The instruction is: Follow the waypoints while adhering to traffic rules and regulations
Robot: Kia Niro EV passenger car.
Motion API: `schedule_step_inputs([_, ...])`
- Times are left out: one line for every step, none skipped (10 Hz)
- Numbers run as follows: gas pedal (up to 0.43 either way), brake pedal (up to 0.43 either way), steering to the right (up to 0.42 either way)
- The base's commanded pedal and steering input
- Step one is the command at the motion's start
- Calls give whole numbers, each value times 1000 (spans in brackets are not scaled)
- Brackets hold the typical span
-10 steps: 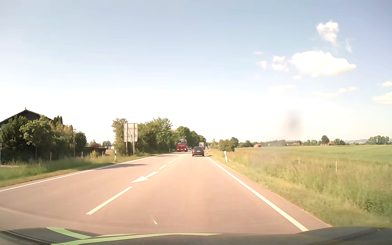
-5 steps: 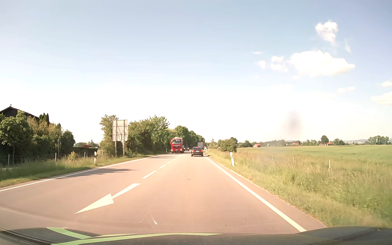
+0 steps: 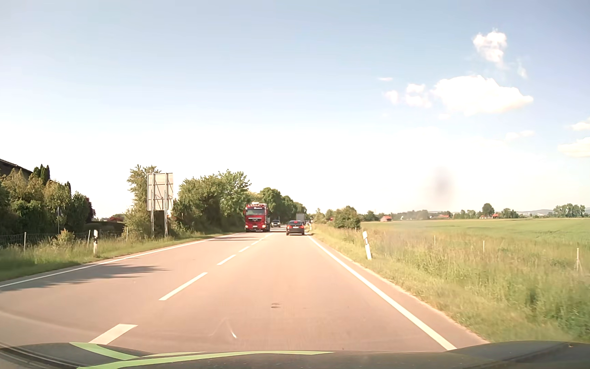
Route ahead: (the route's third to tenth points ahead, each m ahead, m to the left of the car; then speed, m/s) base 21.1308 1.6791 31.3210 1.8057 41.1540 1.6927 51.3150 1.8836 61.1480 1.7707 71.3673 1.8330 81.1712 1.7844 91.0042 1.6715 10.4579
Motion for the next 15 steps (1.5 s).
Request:
schedule_step_inputs([118, 0, 2])
schedule_step_inputs([118, 0, 1])
schedule_step_inputs([110, 0, 0])
schedule_step_inputs([87, 0, 0])
schedule_step_inputs([28, 0, 0])
schedule_step_inputs([8, 0, 0])
schedule_step_inputs([0, 0, 0])
schedule_step_inputs([0, 0, 0])
schedule_step_inputs([0, 0, 0])
schedule_step_inputs([0, 0, 0])
schedule_step_inputs([0, 0, 0])
schedule_step_inputs([0, 0, 0])
schedule_step_inputs([0, 0, 0])
schedule_step_inputs([0, 0, 0])
schedule_step_inputs([0, 0, 0])
